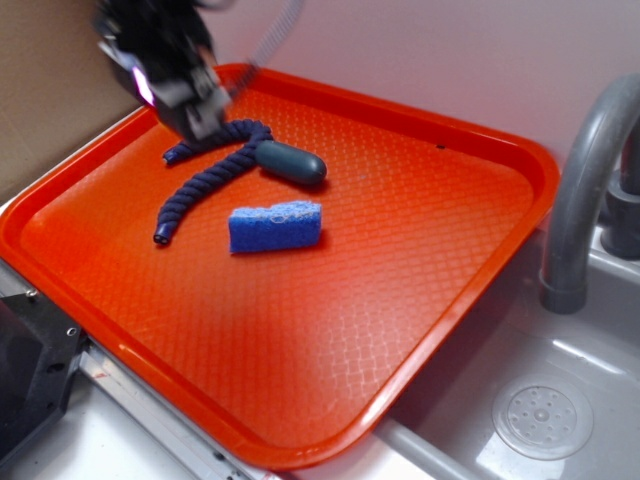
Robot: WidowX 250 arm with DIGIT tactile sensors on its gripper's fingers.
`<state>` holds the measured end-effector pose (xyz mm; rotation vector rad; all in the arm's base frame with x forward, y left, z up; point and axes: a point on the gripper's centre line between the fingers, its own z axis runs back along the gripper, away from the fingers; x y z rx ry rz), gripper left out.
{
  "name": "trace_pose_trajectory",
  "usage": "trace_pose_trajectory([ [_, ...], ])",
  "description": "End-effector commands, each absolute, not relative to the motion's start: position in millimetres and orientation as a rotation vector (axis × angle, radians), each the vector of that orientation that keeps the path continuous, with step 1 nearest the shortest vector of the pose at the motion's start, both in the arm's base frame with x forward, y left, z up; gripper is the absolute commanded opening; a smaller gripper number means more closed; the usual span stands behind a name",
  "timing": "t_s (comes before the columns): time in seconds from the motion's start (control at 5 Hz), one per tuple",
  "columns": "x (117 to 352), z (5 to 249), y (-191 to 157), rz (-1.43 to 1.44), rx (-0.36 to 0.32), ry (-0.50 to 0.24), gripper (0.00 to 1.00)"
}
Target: Grab the yellow duck.
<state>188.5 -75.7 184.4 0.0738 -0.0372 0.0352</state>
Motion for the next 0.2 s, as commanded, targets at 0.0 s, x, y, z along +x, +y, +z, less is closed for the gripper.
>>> trace_pose_trajectory([
  [0.0,175.1,209.8,-56.4,0.145,-0.037,-0.156,0.0],
])
